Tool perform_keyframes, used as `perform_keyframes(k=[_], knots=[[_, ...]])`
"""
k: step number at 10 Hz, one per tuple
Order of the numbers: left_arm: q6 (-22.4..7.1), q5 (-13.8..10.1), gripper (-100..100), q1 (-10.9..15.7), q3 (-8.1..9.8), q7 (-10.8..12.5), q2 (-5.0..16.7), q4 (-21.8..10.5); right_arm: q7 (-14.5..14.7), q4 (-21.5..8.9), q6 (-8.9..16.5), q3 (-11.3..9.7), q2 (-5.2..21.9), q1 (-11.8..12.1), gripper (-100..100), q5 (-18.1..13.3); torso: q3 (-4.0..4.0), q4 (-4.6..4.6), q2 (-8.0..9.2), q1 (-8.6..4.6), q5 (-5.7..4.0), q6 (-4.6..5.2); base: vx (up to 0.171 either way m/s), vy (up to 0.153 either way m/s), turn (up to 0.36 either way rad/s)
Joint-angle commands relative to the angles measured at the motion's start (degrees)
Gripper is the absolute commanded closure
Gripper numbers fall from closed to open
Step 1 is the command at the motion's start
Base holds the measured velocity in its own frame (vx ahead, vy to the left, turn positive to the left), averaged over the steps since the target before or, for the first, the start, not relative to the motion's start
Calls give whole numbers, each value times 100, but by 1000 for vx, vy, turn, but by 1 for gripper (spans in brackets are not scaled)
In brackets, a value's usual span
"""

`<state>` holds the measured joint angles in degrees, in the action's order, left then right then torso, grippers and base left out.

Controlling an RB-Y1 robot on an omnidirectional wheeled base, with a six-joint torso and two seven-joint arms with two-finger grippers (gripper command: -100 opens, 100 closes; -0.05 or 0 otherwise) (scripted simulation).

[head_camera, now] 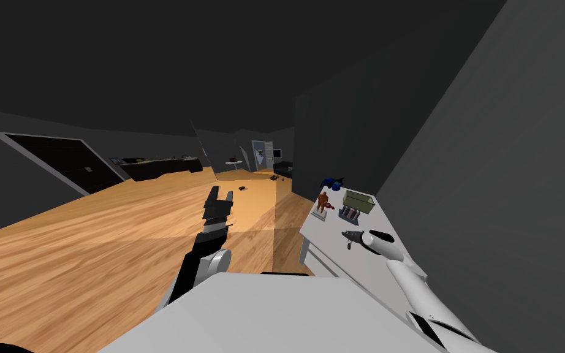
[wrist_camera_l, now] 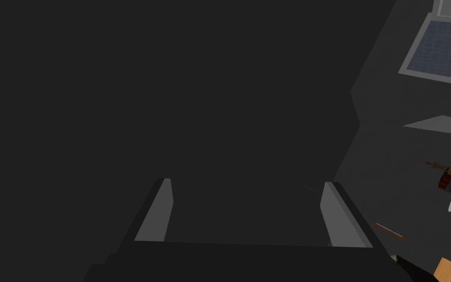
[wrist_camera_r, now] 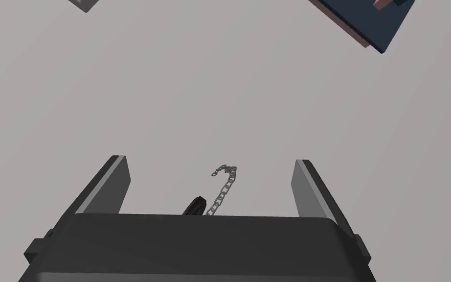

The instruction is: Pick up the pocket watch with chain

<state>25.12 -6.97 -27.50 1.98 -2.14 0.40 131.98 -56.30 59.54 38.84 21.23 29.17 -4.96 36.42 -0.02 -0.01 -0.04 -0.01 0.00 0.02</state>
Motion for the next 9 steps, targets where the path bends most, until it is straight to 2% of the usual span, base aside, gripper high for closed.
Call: perform_keyframes(k=[1,2,3,4,6,7,9], knots=[[0,0,0,0,0,0,0,0,-110,-175,125,27,52,-68,-100,84,0,0,0,0,0,0,8,-5,11],[0,0,0,0,0,0,0,0,-318,-416,346,80,140,-195,-100,203,0,0,0,0,-1,1,9,-4,12],[0,0,0,0,0,0,0,0,-469,-625,479,128,225,-319,-100,318,0,0,0,-1,0,0,14,-7,16],[0,0,0,0,0,0,0,0,-519,-674,557,128,225,-319,-100,318,-1,0,-2,-2,0,0,13,-8,8],[0,0,0,0,0,0,0,0,-853,-1130,906,208,385,-551,-100,529,-1,0,-1,-3,-1,0,14,-12,0],[0,0,0,0,0,0,0,0,-895,-1130,945,208,385,-551,-100,529,-1,-1,-2,-4,-1,1,12,-12,-1],[0,0,0,0,0,0,0,0,-1221,-1518,1276,266,523,-755,-100,709,0,0,0,-4,-1,1,12,-17,-9]])
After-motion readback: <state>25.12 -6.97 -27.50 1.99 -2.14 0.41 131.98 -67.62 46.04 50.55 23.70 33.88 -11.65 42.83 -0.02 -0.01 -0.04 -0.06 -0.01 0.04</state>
